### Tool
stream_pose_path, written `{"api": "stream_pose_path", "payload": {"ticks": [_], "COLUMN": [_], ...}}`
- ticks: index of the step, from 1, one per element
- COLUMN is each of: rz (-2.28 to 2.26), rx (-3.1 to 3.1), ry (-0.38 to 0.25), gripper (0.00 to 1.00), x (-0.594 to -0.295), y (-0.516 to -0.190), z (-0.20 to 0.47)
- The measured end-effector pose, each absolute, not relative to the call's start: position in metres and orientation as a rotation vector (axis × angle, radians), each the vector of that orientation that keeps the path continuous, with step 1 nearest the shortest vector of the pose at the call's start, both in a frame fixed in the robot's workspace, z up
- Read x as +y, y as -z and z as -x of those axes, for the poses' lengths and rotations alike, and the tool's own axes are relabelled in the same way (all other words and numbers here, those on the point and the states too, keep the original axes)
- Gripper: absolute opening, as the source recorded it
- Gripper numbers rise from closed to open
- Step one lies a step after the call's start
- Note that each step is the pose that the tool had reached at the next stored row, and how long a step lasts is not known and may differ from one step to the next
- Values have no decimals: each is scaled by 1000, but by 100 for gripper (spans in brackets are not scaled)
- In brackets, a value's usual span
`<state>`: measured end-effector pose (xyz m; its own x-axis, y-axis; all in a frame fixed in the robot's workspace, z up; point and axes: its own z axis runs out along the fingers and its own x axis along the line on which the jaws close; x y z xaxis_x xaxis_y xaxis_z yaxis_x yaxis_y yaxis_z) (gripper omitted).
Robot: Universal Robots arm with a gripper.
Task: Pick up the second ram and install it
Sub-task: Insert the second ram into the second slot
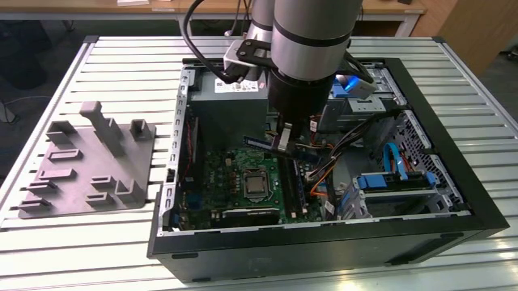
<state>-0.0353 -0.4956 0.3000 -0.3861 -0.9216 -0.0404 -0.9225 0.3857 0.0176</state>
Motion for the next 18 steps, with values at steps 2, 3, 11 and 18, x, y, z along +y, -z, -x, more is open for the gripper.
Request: {"api": "stream_pose_path", "payload": {"ticks": [2,3,11,18], "rz": [1712,1704,1645,1580], "rx": [2605,2610,2647,2685], "ry": [-57,-57,-56,-55], "gripper": [14,14,14,14], "x": [-496,-496,-496,-496], "y": [-300,-300,-300,-300], "z": [35,35,35,35]}}
